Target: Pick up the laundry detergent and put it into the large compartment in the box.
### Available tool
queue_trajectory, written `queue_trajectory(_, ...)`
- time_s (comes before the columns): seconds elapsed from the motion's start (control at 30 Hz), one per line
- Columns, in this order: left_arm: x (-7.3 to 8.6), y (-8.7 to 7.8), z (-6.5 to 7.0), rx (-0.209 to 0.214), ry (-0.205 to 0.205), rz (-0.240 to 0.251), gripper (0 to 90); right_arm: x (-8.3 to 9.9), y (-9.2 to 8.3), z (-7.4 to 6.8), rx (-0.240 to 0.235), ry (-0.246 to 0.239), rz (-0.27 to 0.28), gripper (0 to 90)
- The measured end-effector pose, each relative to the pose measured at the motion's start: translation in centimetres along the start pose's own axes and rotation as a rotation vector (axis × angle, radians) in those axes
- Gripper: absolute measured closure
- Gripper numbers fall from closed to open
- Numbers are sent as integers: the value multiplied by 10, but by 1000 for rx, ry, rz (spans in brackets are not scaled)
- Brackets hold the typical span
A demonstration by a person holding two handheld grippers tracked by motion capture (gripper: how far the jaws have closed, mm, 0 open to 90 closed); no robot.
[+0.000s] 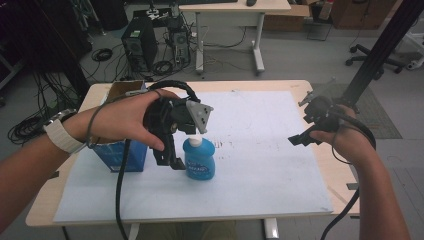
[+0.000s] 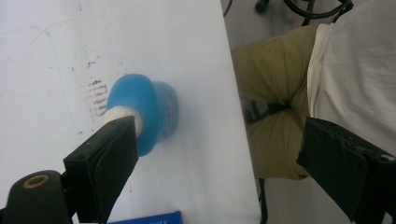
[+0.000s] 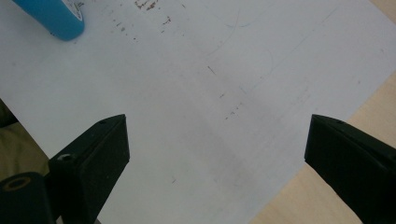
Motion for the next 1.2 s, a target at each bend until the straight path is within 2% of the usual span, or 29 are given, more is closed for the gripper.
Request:
queue_trajectory(0.23, 0, -2, 0, -10, 8, 4, 121, -1, 0, -1, -1, -2, -1, 67)
queue_trajectory(0.53, 2, -6, -1, -16, -4, 9, 115, -2, 1, -1, -3, -1, -4, 67)
queue_trajectory(0.73, 0, -10, -5, -42, -6, 8, 93, -2, 4, -1, -11, -2, -8, 67)
queue_trajectory(0.93, -1, -10, -13, -72, 7, -6, 94, -2, 3, 0, -14, 4, -5, 67)
queue_trajectory(1.2, -1, -5, -21, -66, 36, -16, 93, -2, 4, -1, -20, 4, -11, 67)
Point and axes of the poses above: each handheld gripper's, and its own axes: y roughly forward along the jaws, x roughly out of its underside, z roughly to its right, the point moved 3 cm from there along y, roughly forward along the jaws, and after that the axes turned 3 degrees about -x, right-handed, at the moved point
